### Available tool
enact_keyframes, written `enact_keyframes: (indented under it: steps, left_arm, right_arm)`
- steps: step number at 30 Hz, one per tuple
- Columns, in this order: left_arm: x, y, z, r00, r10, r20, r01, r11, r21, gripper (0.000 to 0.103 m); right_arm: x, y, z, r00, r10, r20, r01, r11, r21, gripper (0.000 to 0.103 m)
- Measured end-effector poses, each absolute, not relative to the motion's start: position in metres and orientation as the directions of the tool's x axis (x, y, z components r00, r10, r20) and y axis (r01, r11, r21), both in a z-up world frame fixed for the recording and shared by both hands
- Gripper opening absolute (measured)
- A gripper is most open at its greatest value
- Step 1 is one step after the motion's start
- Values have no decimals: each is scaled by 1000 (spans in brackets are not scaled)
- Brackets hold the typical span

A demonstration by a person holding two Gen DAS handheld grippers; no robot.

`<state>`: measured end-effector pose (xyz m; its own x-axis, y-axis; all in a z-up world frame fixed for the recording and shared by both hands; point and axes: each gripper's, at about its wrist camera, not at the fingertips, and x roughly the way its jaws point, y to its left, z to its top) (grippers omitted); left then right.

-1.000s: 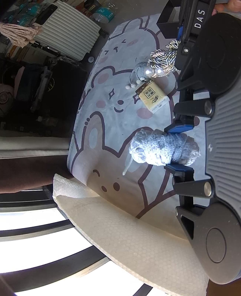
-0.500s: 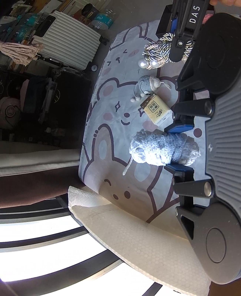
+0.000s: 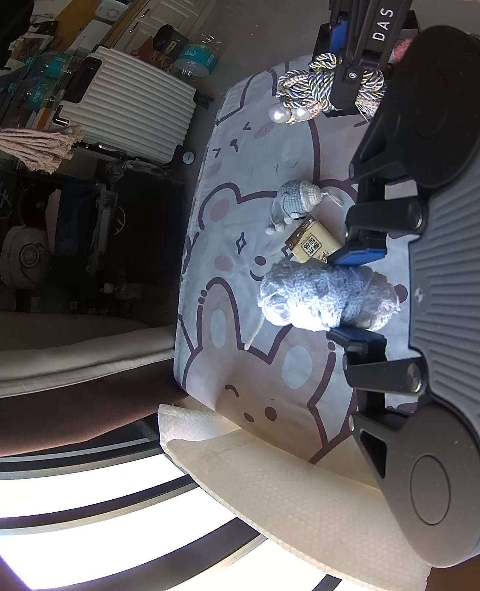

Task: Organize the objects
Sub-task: 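Lift the rope and yarn bundle and carry both toward the black box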

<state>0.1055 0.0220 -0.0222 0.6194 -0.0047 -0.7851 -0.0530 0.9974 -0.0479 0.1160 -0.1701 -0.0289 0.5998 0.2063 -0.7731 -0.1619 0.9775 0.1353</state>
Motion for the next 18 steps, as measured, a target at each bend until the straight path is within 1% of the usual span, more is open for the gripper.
enact_keyframes:
  steps: [13, 18]
  left_arm:
    - [104, -13, -18, 639, -30, -768, 7, 999, -33, 36]
    - [104, -30, -17, 649, -59, -759, 36, 998, -47, 36]
  right_arm:
    - [106, -203, -22, 629, 149, -763, -105, 989, 106, 40]
    - [101, -216, -19, 641, 134, -756, -94, 991, 96, 41]
